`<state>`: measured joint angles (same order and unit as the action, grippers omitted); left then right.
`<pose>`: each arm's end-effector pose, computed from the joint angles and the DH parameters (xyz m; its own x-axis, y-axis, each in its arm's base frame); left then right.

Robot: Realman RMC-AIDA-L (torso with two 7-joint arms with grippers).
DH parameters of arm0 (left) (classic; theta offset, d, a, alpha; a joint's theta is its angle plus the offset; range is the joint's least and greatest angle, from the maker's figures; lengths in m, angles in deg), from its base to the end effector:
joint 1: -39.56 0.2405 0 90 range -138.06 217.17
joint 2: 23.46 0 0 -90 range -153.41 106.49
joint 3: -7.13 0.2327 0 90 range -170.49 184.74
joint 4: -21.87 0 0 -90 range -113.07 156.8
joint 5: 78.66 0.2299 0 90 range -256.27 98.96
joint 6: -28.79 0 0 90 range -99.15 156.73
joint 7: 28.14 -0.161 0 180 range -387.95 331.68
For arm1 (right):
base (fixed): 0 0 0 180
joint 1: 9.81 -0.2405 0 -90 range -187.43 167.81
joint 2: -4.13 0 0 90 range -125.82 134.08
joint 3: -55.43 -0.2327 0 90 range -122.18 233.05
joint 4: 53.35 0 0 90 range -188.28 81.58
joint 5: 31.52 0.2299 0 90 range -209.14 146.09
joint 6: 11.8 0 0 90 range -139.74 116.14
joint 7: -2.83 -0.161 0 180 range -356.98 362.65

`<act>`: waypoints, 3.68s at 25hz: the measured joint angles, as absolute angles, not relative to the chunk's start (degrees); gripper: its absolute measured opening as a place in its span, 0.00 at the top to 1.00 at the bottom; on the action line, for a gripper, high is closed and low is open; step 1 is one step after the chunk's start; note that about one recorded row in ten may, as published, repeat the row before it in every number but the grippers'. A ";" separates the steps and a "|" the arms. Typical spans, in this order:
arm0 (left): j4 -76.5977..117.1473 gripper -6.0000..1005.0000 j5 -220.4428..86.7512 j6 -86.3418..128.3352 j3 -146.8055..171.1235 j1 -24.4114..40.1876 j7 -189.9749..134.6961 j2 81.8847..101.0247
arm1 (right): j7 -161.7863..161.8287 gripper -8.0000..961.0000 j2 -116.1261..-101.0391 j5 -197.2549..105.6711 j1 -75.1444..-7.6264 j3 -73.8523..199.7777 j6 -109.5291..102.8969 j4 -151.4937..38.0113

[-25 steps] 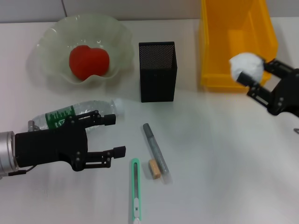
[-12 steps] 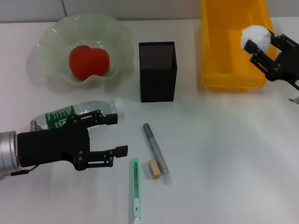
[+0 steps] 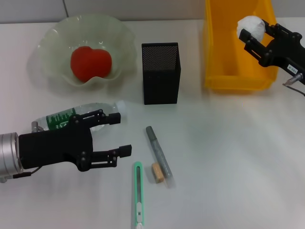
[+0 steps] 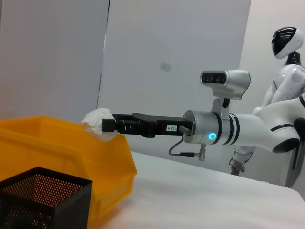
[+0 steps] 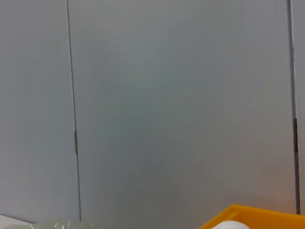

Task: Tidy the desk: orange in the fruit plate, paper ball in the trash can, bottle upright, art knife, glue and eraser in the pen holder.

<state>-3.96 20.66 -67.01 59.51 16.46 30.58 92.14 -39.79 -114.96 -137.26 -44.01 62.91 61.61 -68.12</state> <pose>-0.2695 0.2799 -0.0225 0.7785 0.1919 0.5976 0.3050 -0.9478 -0.0931 0.2879 0.3784 0.0015 0.7090 -0.0430 -0.7039 -0.5984 -0.5647 -0.5683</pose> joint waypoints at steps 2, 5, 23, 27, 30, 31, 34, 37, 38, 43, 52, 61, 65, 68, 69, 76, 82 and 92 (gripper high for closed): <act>-3.95 0.24 20.66 -67.01 59.39 16.45 30.67 92.16 | -39.80 0.36 -114.96 -137.23 -44.12 62.81 61.39 -68.13; -3.97 0.24 20.66 -67.00 59.38 16.44 30.90 92.19 | -39.81 0.36 -114.96 -135.77 -44.03 62.46 61.32 -68.18; -3.98 0.25 20.66 -67.01 59.42 16.35 31.15 92.29 | -39.69 0.16 -115.00 -134.19 -43.97 62.60 61.62 -68.16; -3.98 0.25 20.66 -67.00 59.42 16.35 31.17 92.29 | -39.74 0.16 -115.02 -134.11 -43.39 62.32 63.80 -68.12; -3.98 0.25 20.66 -67.00 59.42 16.35 31.18 92.29 | -39.91 0.16 -115.03 -134.02 -43.01 62.30 65.05 -68.11; -3.98 0.25 20.66 -67.01 59.42 16.35 31.18 92.29 | -40.19 0.16 -115.03 -134.00 -42.81 62.35 65.48 -68.10; -3.98 0.26 20.66 -67.00 59.42 16.35 31.19 92.29 | -41.60 0.16 -114.98 -133.99 -41.89 62.70 67.62 -68.13; -3.98 0.26 20.66 -66.95 59.42 16.35 31.19 92.25 | -42.66 0.16 -114.85 -134.19 -40.33 63.05 72.27 -68.40; -3.97 0.26 20.66 -66.82 59.42 16.36 31.19 92.23 | -42.74 0.16 -114.79 -134.48 -39.60 63.81 74.59 -68.57; -3.98 0.26 20.66 -66.65 59.40 16.33 31.21 92.21 | -43.37 0.17 -114.36 -134.89 -35.67 73.54 82.63 -71.47; -3.97 0.27 20.66 -66.51 59.22 15.29 31.40 92.19 | -46.12 0.17 -114.18 -143.67 -33.87 83.52 85.14 -75.88; -4.41 0.27 20.79 -65.22 57.92 13.45 33.92 92.20 | -46.53 0.17 -114.18 -152.80 -35.36 83.86 82.09 -76.14; -9.93 0.27 21.28 -62.35 58.34 12.63 39.76 92.50 | -46.14 0.17 -114.31 -153.37 -35.43 83.93 81.43 -76.16; -14.46 0.27 22.45 -60.95 58.62 12.43 44.26 92.84 | -46.03 0.17 -114.26 -153.45 -35.43 83.94 81.39 -76.18; -17.18 0.27 23.90 -60.21 58.68 12.22 46.96 93.03 | -46.00 0.17 -114.22 -153.49 -35.44 83.95 81.38 -76.19; -26.73 0.28 37.03 -58.32 58.70 7.93 60.11 93.58 | -45.93 0.17 -114.16 -154.01 -35.40 84.26 81.35 -76.80; -30.96 0.28 48.65 -58.46 58.74 3.14 66.65 94.85 | -45.91 0.17 -114.17 -154.39 -35.43 84.53 81.35 -76.90; -31.46 0.29 61.92 -56.02 63.79 -4.73 75.18 95.17 | -46.22 0.17 -114.17 -154.40 -35.33 84.52 81.36 -77.62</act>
<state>-31.46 61.92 -56.02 63.79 -4.73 75.18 95.17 -46.22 -114.17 -154.40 -35.33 84.52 81.36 -77.62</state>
